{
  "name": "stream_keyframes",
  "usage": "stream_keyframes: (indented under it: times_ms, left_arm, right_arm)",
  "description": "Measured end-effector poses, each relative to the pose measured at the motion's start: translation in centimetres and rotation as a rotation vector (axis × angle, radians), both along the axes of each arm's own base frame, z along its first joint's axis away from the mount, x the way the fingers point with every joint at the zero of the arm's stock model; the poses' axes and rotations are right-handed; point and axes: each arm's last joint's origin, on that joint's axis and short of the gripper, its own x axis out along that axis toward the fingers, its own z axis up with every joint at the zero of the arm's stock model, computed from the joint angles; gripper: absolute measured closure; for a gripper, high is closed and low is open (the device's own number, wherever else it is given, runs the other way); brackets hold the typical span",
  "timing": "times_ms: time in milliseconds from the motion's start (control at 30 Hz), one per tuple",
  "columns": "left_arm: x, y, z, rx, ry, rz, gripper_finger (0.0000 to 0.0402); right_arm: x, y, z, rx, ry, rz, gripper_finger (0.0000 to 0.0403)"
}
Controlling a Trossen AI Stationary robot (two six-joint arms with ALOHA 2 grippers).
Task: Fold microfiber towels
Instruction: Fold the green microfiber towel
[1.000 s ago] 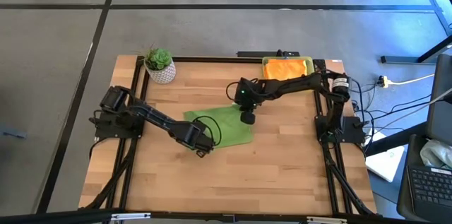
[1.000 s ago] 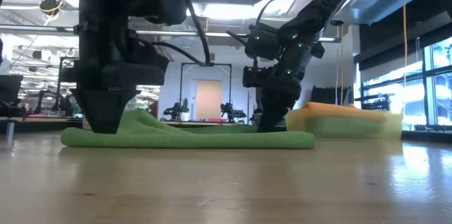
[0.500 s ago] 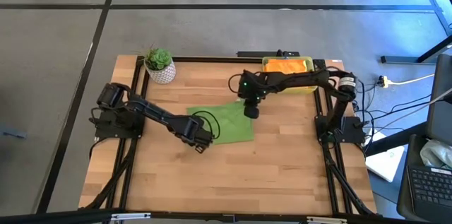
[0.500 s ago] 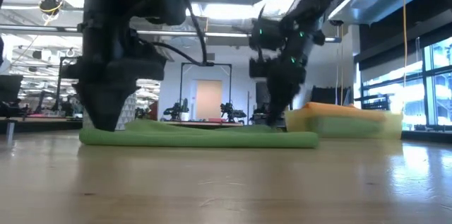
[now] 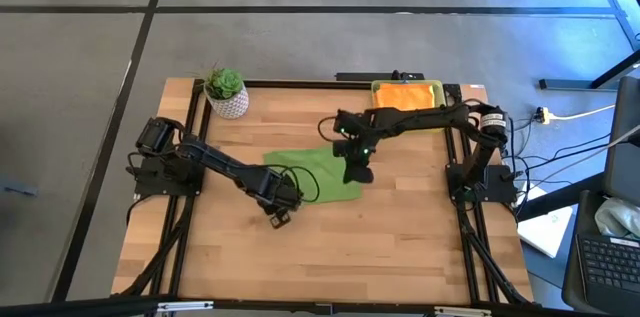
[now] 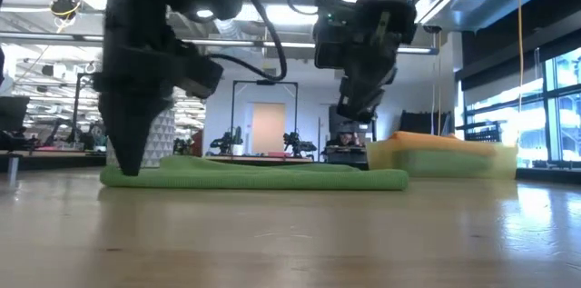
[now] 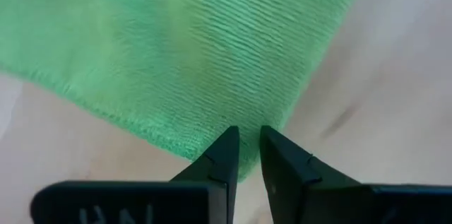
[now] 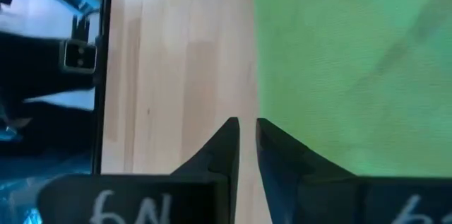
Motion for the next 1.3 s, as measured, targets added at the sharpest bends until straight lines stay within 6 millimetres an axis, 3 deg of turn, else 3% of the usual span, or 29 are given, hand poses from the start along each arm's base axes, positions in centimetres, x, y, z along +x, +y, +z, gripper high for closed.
stream_keyframes:
  times_ms: [100, 233, 333, 533, 733, 833, 967, 1100, 1300]
  left_arm:
    - [-0.2, -0.4, -0.5, -0.029, -0.013, -0.051, 0.0349]
    - [0.8, -0.4, -1.1, -0.177, -0.121, 0.072, 0.0349]
    - [1.5, -0.9, -1.5, -0.217, -0.184, 0.120, 0.0349]
    - [2.7, -2.3, -1.7, -0.274, -0.309, 0.027, 0.0349]
    - [3.7, -2.8, -1.1, -0.335, -0.431, 0.002, 0.0349]
    - [4.3, -3.1, -0.7, -0.378, -0.497, -0.023, 0.0349]
    - [5.1, -3.3, 0.2, -0.510, -0.593, -0.150, 0.0349]
    - [4.6, -2.6, 0.8, -0.582, -0.545, -0.237, 0.0349]
    - [2.6, -0.5, 3.6, -0.451, -0.527, -0.331, 0.0349]
  right_arm:
    - [0.1, 1.3, -0.1, 0.007, 0.023, 0.027, 0.0355]
    - [-0.1, 2.5, -0.3, -0.002, 0.118, -0.009, 0.0367]
    - [-1.4, 3.0, -0.1, 0.026, 0.261, -0.033, 0.0381]
    - [-4.4, 3.8, 3.9, -0.064, 0.311, -0.048, 0.0397]
    - [-6.8, 4.7, 9.1, -0.159, 0.186, -0.284, 0.0392]
    - [-7.4, 5.7, 10.7, -0.204, 0.120, -0.388, 0.0396]
    - [-7.2, 7.5, 11.1, -0.221, 0.098, -0.478, 0.0394]
    - [-6.6, 10.2, 10.8, -0.149, 0.120, -0.516, 0.0390]
    - [-6.1, 15.4, 9.6, -0.112, 0.158, -0.588, 0.0396]
